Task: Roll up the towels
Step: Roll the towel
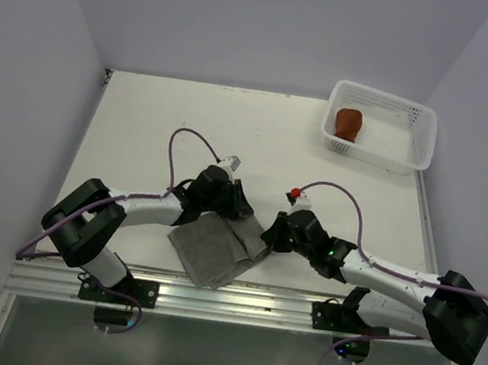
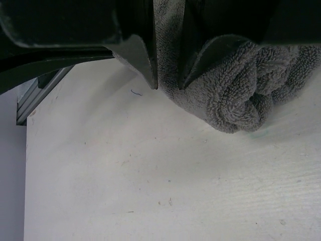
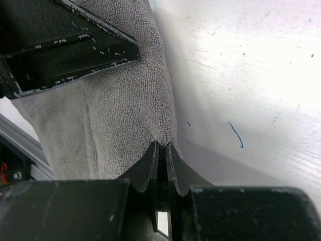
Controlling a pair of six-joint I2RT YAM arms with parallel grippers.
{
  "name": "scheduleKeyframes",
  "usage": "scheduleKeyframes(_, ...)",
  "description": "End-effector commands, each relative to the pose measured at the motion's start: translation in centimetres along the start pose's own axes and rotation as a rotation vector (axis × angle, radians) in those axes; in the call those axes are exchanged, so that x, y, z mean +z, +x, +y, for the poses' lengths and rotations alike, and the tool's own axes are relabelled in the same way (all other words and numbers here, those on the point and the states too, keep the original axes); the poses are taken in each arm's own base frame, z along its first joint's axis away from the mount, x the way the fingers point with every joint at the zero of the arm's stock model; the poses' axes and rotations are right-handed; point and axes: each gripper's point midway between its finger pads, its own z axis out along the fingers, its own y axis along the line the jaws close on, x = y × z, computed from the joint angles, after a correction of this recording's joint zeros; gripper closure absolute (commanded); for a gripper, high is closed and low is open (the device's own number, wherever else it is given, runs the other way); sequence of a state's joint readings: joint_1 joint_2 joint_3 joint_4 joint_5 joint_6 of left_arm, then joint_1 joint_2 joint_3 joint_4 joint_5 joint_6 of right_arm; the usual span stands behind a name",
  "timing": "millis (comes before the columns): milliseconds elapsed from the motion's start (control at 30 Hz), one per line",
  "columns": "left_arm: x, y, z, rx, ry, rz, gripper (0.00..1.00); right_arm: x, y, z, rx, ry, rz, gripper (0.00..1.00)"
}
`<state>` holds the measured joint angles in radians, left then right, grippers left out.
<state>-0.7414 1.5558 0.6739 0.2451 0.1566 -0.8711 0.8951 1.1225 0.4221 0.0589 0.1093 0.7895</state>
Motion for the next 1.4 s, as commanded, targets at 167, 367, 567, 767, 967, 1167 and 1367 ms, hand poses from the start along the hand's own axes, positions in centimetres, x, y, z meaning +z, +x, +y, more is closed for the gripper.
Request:
scheduleKeyframes(167, -1.0, -3.6, -2.8, 0.066, 0.002, -0.055, 0.72, -1.0, -2.1, -1.1, -0.186, 0.104, -0.108, 1.0)
scheduleKeyframes(367, -1.3, -5.2, -4.3, 0.089, 0.017, -0.082, 0.72, -1.4, -2.9, -2.2, -0.327, 0.228, -0.191, 1.0)
scheduleKeyframes(567, -1.6, -6.0, -5.3, 0.101, 0.034, -0.093, 0.72, -2.5, -4.5, -2.4, -0.418, 0.315, -0.26, 1.0)
scheduleKeyframes(767, -1.8, -6.5, -5.9, 0.106, 0.048, -0.101, 0.72, -3.3, -6.1, -2.5, -0.494, 0.379, -0.285, 1.0)
scheduleKeyframes(967, -2.5, -7.2, -7.0, 0.109, 0.074, -0.122, 0.72, -3.3, -5.6, -2.2, -0.597, 0.415, -0.278, 1.0)
scheduleKeyframes(1167, -3.3, -7.8, -8.4, 0.115, 0.109, -0.132, 0.72, -3.1, -4.8, -1.3, -0.742, 0.501, -0.288, 1.0)
scheduleKeyframes(1367, -3.4, -7.5, -8.7, 0.115, 0.121, -0.128, 0.73, -2.9, -3.8, 1.6, -0.876, 0.554, -0.336, 1.0)
